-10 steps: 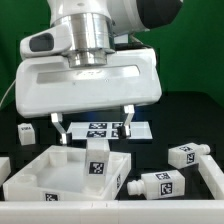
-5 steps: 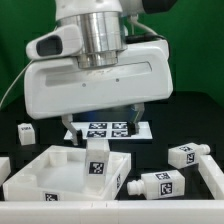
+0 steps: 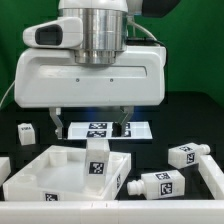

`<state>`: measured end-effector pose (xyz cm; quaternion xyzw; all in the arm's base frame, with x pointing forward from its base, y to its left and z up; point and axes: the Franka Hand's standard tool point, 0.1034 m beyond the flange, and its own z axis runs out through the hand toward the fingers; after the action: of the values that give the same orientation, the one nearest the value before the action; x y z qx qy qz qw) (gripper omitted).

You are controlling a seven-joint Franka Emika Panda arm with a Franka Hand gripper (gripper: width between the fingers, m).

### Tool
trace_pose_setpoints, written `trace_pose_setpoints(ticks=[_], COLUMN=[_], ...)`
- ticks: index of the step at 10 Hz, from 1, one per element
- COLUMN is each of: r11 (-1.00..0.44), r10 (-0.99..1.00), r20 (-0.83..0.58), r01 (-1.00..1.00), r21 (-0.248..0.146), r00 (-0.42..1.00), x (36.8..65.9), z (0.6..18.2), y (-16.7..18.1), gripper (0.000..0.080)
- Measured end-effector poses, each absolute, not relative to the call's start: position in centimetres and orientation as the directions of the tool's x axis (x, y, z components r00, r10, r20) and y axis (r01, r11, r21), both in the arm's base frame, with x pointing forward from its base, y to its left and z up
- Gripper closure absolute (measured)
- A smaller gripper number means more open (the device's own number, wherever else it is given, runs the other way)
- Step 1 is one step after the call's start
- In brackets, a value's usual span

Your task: Assemble one leg

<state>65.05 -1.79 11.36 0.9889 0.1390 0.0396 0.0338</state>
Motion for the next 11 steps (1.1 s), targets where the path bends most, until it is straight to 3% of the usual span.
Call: trace_pose_setpoints(ticks=[8,10,11], r11=[-0.957,-0.956,-0.956], r10=[0.285,0.289,0.289], r20=[0.064,0.064,0.064], r01=[0.280,0.283,0.283], r21=[0.080,0.080,0.080], r00=[0.956,0.955,0.955], x=[66.9,66.9,66.9], z=[9.7,9.7,9.7], y=[-0.8,-0.8,-0.8], gripper=[0.0177,0.0524,0.0520])
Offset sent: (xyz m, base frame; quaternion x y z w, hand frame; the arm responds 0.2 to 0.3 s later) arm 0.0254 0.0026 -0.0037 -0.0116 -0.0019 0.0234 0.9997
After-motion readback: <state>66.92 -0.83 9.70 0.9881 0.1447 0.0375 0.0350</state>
